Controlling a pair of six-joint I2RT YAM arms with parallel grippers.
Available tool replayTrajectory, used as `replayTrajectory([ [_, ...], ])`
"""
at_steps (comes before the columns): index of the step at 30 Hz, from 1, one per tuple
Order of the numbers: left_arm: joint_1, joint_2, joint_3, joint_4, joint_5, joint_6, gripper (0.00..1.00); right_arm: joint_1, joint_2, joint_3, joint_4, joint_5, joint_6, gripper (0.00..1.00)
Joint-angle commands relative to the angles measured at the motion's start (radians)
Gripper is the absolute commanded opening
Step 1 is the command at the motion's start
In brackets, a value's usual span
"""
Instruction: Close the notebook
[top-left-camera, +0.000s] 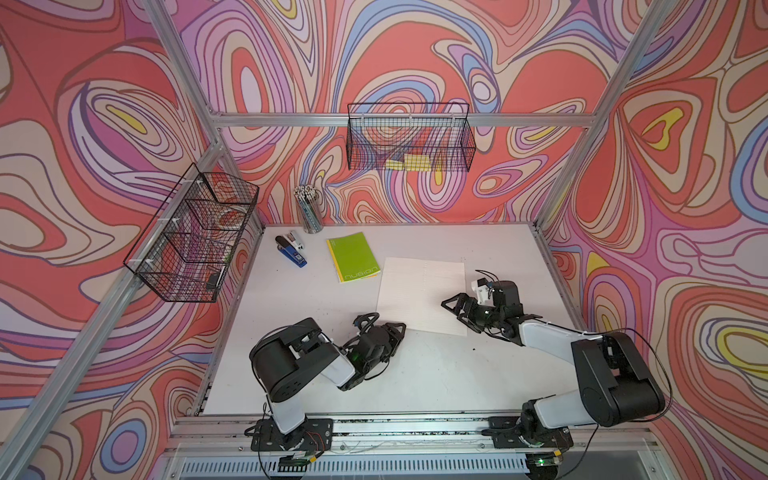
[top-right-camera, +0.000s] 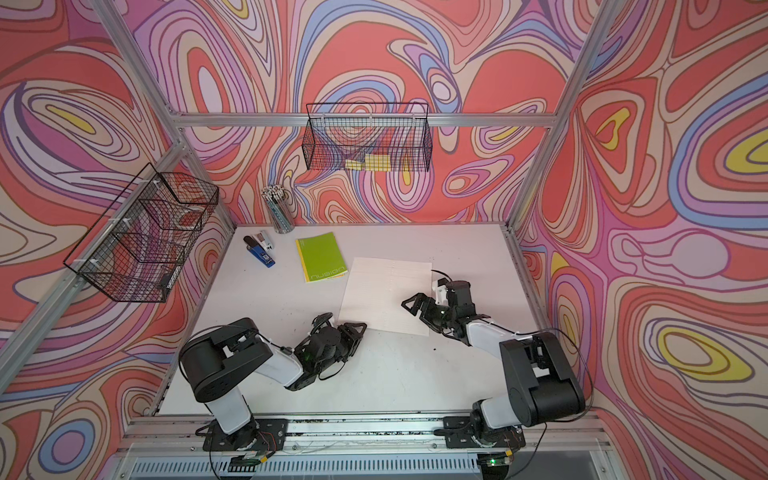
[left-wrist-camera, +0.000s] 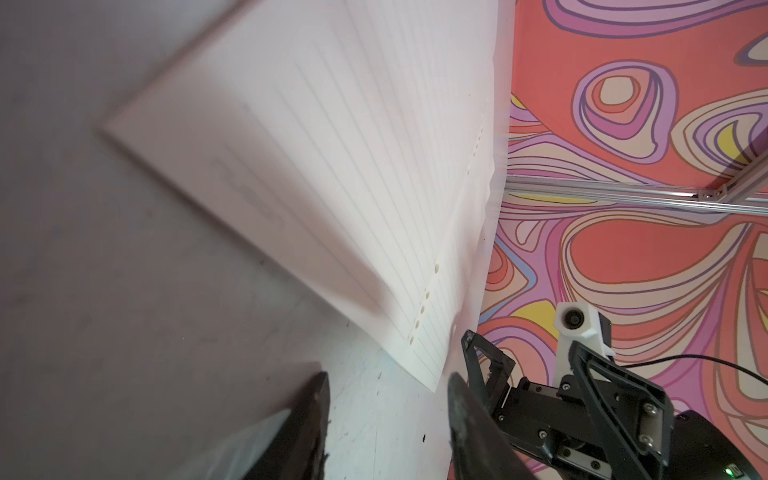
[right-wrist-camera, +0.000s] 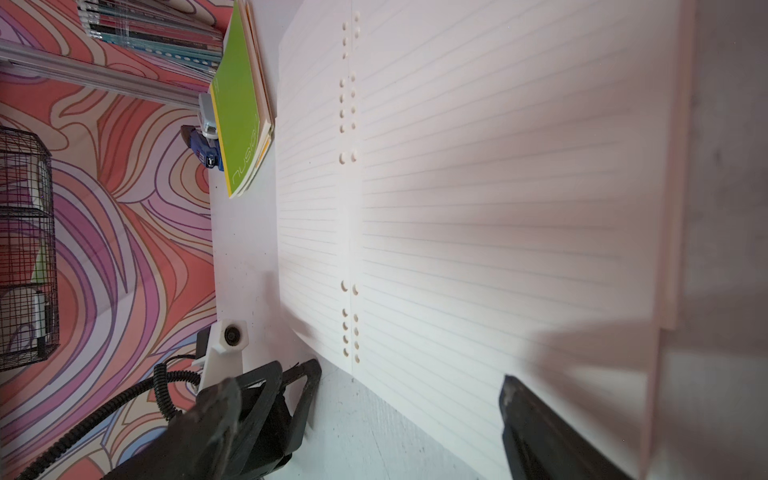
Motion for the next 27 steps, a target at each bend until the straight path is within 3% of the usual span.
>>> replayTrajectory([
  [1,-0.013,0.035,0.006,0.06,-0.036,-0.05,0.47,-0.004,0.021,-0.014,0.019,0.009,0.009,0.98],
  [13,-0.064,0.156,0.02,0.165,-0.169,-0.149,0.44,-0.006,0.014,-0.019,0.001,0.01,0.008,0.98],
  [27,-0.075,0.253,0.047,0.239,-0.27,-0.154,0.43,-0.008,-0.021,-0.022,-0.034,0.01,-0.01,0.98],
])
